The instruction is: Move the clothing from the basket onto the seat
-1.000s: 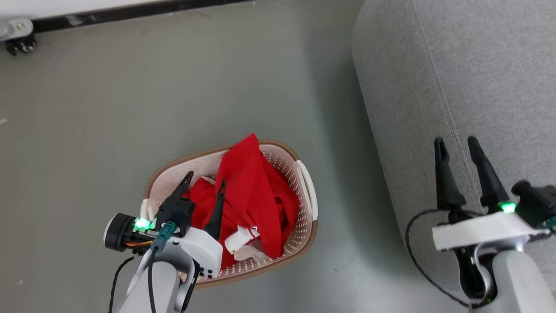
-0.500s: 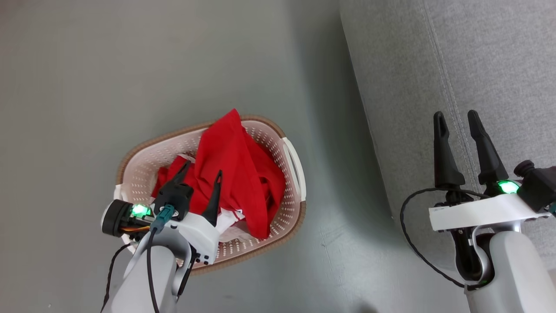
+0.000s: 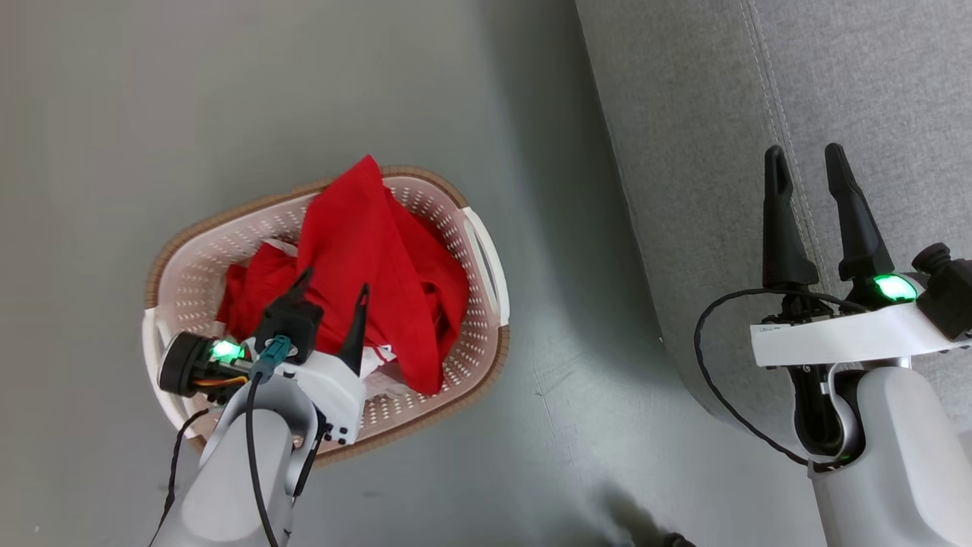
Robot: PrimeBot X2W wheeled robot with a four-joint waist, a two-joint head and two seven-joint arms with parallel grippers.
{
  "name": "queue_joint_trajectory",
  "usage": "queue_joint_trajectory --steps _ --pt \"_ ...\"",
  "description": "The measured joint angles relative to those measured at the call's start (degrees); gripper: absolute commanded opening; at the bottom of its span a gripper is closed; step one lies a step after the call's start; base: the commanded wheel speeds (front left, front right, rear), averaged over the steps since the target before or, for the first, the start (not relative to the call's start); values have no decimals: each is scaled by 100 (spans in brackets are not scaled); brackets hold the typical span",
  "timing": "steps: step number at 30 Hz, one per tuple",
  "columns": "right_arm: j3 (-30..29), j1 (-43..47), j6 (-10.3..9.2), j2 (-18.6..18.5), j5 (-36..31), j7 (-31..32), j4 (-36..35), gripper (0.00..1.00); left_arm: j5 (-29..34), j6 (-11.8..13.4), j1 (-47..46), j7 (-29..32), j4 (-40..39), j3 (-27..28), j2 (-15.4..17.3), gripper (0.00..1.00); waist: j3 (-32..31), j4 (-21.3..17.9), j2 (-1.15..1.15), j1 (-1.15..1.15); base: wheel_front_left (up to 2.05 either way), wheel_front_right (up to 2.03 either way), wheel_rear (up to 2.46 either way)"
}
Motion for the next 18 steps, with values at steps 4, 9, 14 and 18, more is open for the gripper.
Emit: queue_joint_trajectory --steps 4,9,14,18 --pt "26 -26 0 0 41 -57 7 100 -1 2 -26 -1 209 34 13 100 141 -91 0 0 0 0 0" --pt "131 -143 0 1 62 -83 69 100 0 12 -204 -25 324 47 65 100 306 -198 0 0 0 0 0" --pt "212 -229 0 1 170 -127 145 100 26 35 -255 -25 578 51 143 100 456 -298 0 0 0 0 0" --pt "292 -235 0 1 180 -152 168 100 26 93 -307 -25 710 94 153 100 565 -373 0 0 0 0 0"
